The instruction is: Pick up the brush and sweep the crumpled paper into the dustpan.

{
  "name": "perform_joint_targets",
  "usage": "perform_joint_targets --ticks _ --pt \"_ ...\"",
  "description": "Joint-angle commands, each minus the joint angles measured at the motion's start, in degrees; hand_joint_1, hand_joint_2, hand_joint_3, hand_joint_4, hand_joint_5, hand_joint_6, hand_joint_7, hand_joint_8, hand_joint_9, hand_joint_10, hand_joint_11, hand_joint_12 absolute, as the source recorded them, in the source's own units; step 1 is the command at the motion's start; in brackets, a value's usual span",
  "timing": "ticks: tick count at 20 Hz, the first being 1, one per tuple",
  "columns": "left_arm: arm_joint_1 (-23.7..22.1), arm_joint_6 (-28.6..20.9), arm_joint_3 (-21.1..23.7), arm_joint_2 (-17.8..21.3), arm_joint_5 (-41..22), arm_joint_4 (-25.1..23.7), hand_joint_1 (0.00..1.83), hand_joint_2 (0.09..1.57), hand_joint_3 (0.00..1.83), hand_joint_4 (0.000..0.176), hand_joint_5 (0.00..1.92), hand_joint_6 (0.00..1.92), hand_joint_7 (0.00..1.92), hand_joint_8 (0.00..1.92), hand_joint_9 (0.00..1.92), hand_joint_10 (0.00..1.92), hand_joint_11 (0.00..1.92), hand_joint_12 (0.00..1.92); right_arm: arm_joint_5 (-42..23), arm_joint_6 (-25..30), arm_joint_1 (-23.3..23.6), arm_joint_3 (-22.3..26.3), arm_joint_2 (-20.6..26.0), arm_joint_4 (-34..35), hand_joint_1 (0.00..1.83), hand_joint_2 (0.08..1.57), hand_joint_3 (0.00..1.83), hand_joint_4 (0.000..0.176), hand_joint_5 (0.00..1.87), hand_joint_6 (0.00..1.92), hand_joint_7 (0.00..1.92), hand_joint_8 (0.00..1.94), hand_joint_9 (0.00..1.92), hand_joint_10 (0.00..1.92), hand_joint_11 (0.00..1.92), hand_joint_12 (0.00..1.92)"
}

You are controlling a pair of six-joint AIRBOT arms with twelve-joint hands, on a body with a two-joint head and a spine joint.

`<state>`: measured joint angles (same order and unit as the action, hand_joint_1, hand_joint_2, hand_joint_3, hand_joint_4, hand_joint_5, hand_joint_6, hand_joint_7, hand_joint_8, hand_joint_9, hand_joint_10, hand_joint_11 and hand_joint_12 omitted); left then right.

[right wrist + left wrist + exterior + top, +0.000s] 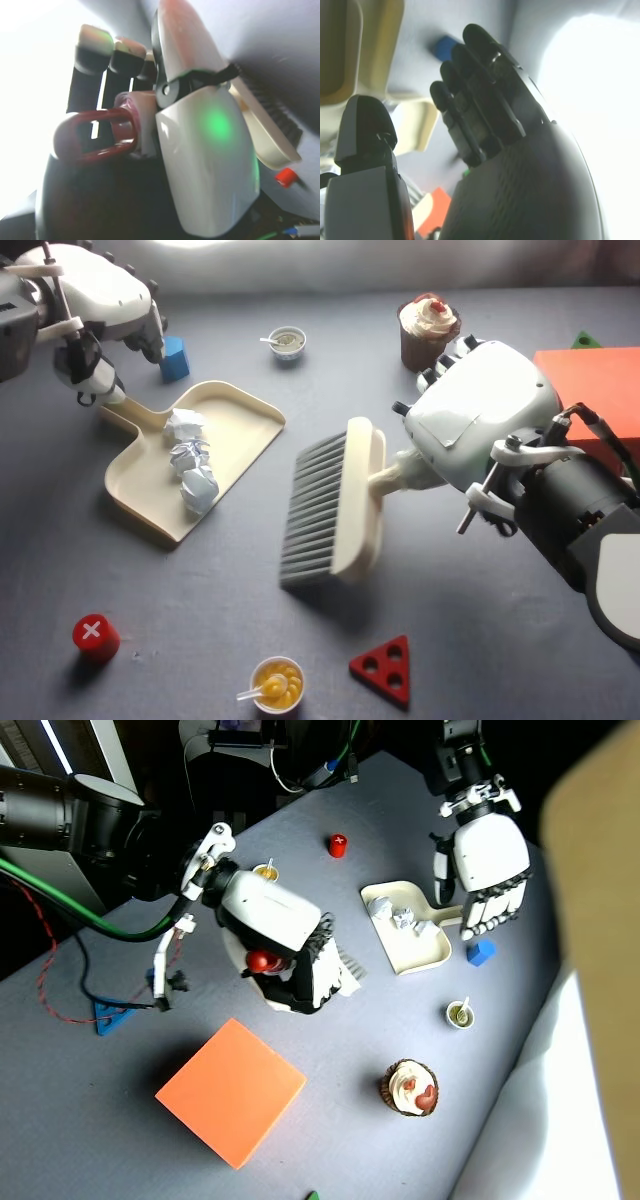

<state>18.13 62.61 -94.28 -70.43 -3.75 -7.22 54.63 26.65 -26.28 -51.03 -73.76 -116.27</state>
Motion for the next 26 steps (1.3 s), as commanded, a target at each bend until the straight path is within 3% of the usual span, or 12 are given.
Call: perform_joint_targets --ticks 1,2,3,4,5,7,9,17,20,23,26 --pt "-0.44 0.39 -0.26 0.6 -5.13 -0.08 1.14 1.07 0.0 0.0 0.81 0.0 0.8 0.0 0.81 0.0 0.65 0.45 3.17 -0.65 0.26 0.38 0.53 -5.28 1.18 1.1 0.0 0.0 0.53 0.62 0.43 0.97 0.41 1.12 0.17 1.48" --pt "-0.44 0.39 -0.24 0.66 -5.13 -0.06 1.14 1.06 0.0 0.0 0.81 0.0 0.8 0.0 0.81 0.0 0.65 0.45 2.99 -0.85 0.26 0.54 0.69 -5.23 1.18 1.07 0.0 0.0 0.52 0.19 0.52 0.44 0.45 0.7 0.17 1.26" --pt "-0.46 0.4 -0.15 0.77 -5.13 0.01 1.14 1.07 0.0 0.0 0.82 0.0 0.81 0.01 0.82 0.0 0.66 0.45 2.67 -1.43 0.26 0.7 0.9 -4.92 1.15 1.06 0.0 0.0 0.33 0.04 0.49 0.14 0.47 0.31 0.1 1.06" --pt "-0.47 0.4 0.05 0.85 -5.13 0.2 1.14 1.07 0.0 0.0 0.8 0.0 0.81 0.0 0.81 0.0 0.65 0.45 2.5 -2.01 0.26 0.85 1.12 -4.47 1.12 1.05 0.0 0.0 0.19 0.01 0.41 0.03 0.47 0.1 0.09 0.88" --pt "-0.63 0.39 0.19 0.85 -5.14 0.42 1.14 1.07 0.0 0.0 0.81 0.0 0.81 0.0 0.81 0.0 0.64 0.45 2.34 -2.61 0.26 1.0 1.4 -3.96 1.03 1.05 0.0 0.0 0.08 0.0 0.23 0.01 0.31 0.02 0.05 0.62" --pt "-1.19 0.61 0.9 0.85 -5.14 0.42 1.14 1.07 0.0 0.0 0.82 0.01 0.82 0.01 0.82 0.0 0.66 0.45 1.83 -3.8 0.33 1.51 2.23 -2.44 0.91 1.01 0.0 0.0 0.01 0.0 0.06 0.0 0.11 0.0 0.05 0.26" --pt "-1.34 0.67 1.9 0.98 -5.12 0.42 1.15 1.07 0.0 0.0 0.83 0.01 0.83 0.01 0.82 0.0 0.66 0.45 1.13 -4.88 0.61 2.43 3.39 -1.15 0.85 0.95 0.0 0.0 0.0 0.0 0.01 0.0 0.05 0.0 0.05 0.13" --pt "-1.3 1.31 2.81 2.36 -4.67 0.96 1.13 1.07 0.0 0.0 0.83 0.0 0.82 0.0 0.82 0.0 0.65 0.44 -3.51 -9.4 3.97 8.08 8.99 6.64 0.46 0.87 0.0 0.0 0.0 0.0 0.0 0.0 0.0 0.0 0.01 0.0" --pt "-1.55 1.53 3.44 3.09 -4.69 1.16 1.13 1.06 0.0 0.0 0.83 0.0 0.81 0.0 0.82 0.0 0.64 0.43 -4.01 -10.54 5.03 9.77 10.57 10.78 0.45 0.86 0.0 0.0 0.0 0.0 0.0 0.0 0.0 0.0 0.0 0.0" --pt "-2.27 1.59 3.71 3.29 -4.44 1.24 1.13 1.06 0.0 0.0 0.84 0.01 0.83 0.01 0.82 0.0 0.64 0.43 -3.96 -10.45 5.07 11.36 13.17 10.41 0.38 0.86 0.0 0.0 0.0 0.0 0.0 0.0 0.0 0.0 0.0 0.0" --pt "-2.52 1.61 3.85 3.51 -4.29 1.34 1.13 1.07 0.0 0.0 0.84 0.0 0.83 0.0 0.82 0.0 0.63 0.42 -4.14 -6.42 5.04 12.5 14.75 7.59 0.39 0.87 0.0 0.0 0.0 0.0 0.0 0.0 0.0 0.0 0.0 0.0"
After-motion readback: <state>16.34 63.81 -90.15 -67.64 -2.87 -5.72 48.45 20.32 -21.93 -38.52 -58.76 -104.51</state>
